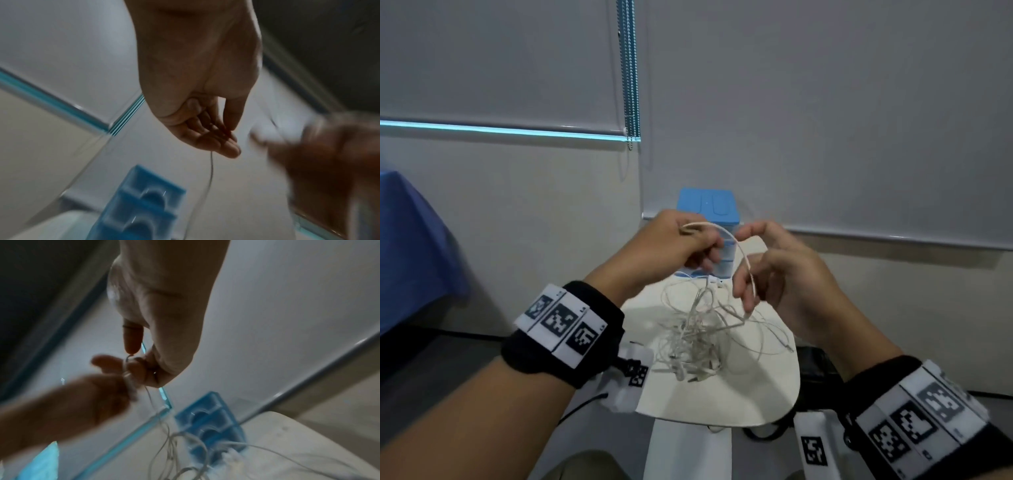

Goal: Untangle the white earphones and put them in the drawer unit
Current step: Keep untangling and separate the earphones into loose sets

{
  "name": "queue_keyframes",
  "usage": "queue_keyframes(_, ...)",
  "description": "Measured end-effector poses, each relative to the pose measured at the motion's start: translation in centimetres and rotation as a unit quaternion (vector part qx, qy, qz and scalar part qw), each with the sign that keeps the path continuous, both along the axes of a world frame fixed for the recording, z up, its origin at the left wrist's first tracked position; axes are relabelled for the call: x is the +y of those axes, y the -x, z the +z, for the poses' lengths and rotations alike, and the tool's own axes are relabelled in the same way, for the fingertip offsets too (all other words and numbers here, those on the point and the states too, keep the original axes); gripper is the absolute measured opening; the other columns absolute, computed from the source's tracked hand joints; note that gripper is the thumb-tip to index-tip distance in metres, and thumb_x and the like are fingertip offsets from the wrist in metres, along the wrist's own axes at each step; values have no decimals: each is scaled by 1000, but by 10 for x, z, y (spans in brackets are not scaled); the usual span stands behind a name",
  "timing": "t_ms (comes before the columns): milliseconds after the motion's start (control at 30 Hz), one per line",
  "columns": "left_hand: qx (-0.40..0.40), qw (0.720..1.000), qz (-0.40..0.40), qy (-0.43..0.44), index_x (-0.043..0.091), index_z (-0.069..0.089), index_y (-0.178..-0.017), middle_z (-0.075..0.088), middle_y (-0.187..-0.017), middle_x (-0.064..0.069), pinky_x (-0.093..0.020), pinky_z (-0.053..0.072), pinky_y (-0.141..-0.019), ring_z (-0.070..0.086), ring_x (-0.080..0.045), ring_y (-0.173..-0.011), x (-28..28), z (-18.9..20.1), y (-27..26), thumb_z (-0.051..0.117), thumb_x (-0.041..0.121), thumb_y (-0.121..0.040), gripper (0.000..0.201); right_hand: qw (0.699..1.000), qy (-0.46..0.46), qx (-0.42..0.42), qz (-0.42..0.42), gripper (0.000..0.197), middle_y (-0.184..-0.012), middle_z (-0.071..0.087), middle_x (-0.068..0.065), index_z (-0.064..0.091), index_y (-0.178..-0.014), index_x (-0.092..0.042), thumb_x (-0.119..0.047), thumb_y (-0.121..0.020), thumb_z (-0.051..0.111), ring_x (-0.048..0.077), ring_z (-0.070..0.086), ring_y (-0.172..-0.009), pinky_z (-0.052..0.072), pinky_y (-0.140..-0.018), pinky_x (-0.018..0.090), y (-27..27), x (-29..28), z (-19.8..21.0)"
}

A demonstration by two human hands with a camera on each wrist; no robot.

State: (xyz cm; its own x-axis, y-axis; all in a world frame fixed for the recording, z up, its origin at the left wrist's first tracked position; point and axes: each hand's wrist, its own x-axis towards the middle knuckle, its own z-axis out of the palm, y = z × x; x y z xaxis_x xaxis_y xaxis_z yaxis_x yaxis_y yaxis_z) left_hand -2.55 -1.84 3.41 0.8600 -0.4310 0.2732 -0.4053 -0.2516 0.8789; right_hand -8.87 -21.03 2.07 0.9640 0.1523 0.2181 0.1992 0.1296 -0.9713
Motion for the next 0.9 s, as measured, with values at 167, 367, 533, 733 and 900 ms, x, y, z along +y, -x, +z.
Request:
queue_keyframes(167,-135,981,-101,97,4,71,-107,77,-95,-8,-25,55,-81,71,-16,-83,2,45,23,63,-3,-98,14,987,95,122,43,43,-86,71,27,55,-130,-23,4,-98,48,34,69,-65,46,-55,29,-9,10,-25)
queue_keyframes(367,-147,951,-244,117,7,52,-140,73,-106,-10,-31,55,-81,68,-20,-78,11,59,44,66,2,-93,50,986,135,97,22,25,-80,68,22,66,-102,1,-16,-109,47,29,71,-66,52,-55,25,-21,23,-6)
queue_keyframes(533,-43,992,-60,105,21,39,-142,56,-76,-5,-21,43,-59,53,-13,-63,13,10,18,69,-4,-90,65,989,105,-79,-61,26,-76,71,12,68,-92,-7,-11,-108,49,21,70,-65,53,-58,22,-21,23,45)
queue_keyframes(733,26,980,-105,-165,24,71,-94,61,-72,12,-24,47,-62,55,-11,-64,-7,-42,14,69,22,-99,6,878,203,-361,-241,23,-91,76,3,74,-98,-14,-12,-101,52,18,73,-85,55,-73,29,-14,18,80)
queue_keyframes(900,2,967,-62,-248,22,68,-81,69,-73,6,-31,52,-63,61,-12,-59,-1,-66,4,67,24,-100,19,773,197,-458,-392,26,-111,74,-4,74,-103,-12,-5,-92,52,10,68,-112,51,-98,28,-6,6,86)
